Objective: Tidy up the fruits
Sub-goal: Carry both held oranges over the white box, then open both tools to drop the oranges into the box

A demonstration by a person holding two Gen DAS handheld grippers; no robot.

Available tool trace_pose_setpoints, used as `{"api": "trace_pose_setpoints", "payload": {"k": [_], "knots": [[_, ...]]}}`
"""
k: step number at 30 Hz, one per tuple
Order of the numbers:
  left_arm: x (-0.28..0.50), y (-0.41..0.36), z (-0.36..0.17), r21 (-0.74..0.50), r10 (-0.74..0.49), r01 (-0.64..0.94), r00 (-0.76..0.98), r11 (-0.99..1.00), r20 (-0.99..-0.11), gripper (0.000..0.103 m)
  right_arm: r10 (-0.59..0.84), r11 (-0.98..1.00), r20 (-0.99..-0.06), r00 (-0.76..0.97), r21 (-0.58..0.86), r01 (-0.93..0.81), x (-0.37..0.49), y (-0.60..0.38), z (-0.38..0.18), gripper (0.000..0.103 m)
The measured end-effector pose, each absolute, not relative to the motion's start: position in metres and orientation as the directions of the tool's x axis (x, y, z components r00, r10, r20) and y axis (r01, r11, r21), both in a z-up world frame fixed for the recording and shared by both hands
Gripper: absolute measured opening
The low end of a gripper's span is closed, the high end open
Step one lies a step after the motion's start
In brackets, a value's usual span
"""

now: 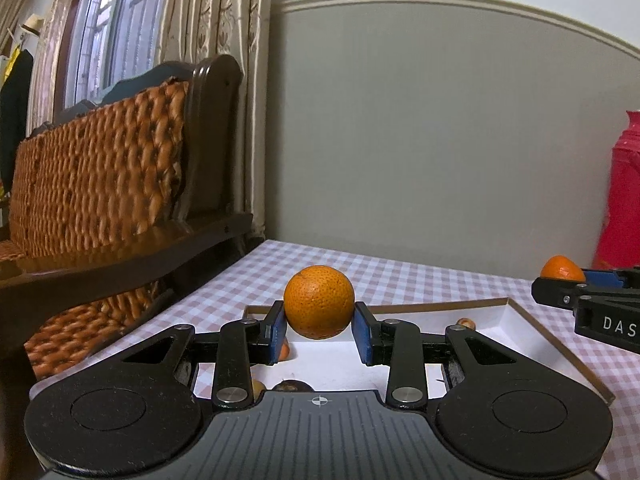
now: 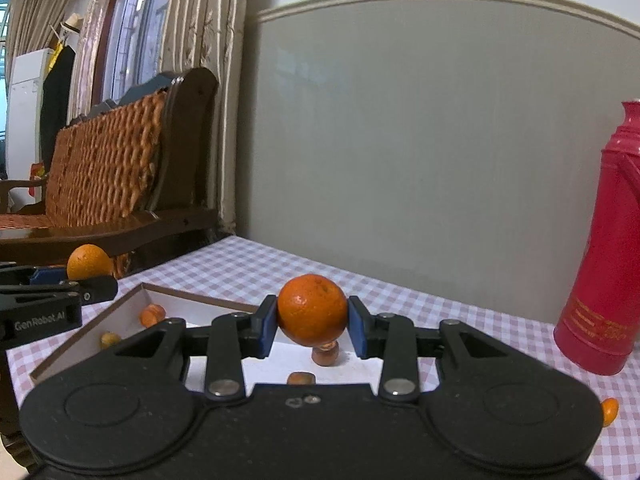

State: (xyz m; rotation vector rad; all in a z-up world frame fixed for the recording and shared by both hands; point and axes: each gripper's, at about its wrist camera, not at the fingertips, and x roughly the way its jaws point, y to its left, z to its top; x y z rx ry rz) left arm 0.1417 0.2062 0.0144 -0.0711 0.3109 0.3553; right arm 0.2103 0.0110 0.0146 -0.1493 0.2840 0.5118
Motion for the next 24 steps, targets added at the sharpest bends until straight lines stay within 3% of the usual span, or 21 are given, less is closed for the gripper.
{"api": "trace_pose_setpoints", "payload": {"k": [13,15,16,18,24], "knots": [[0.175,0.221,0.000,-0.027,0.339,-0.374,0.865,0.927,-0.370,0.036,0.456,0.857,-0.379,0.805,-0.057,-0.512,0.250,0.018,0.003,0.028],[0.176,0.220,-0.003,-0.023,0.359,-0.394,0.858,0.919,-0.367,0.070,0.448,0.850,-0.431,0.783,-0.066,-0.523,0.260,0.024,-0.001,0.033],[0.174,0.220,-0.003,-0.021,0.372,-0.404,0.859,0.914,-0.352,0.099,0.434,0.854,-0.444,0.784,-0.074,-0.515,0.263,0.025,-0.003,0.037],[0.170,0.218,0.000,-0.018,0.378,-0.405,0.868,0.914,-0.323,0.102,0.411,0.878,-0.395,0.822,-0.074,-0.474,0.262,0.021,-0.005,0.086],[0.168,0.223,-0.001,-0.030,0.379,-0.411,0.863,0.911,-0.334,0.103,0.412,0.883,-0.385,0.826,-0.055,-0.466,0.258,0.017,-0.005,0.088]]}}
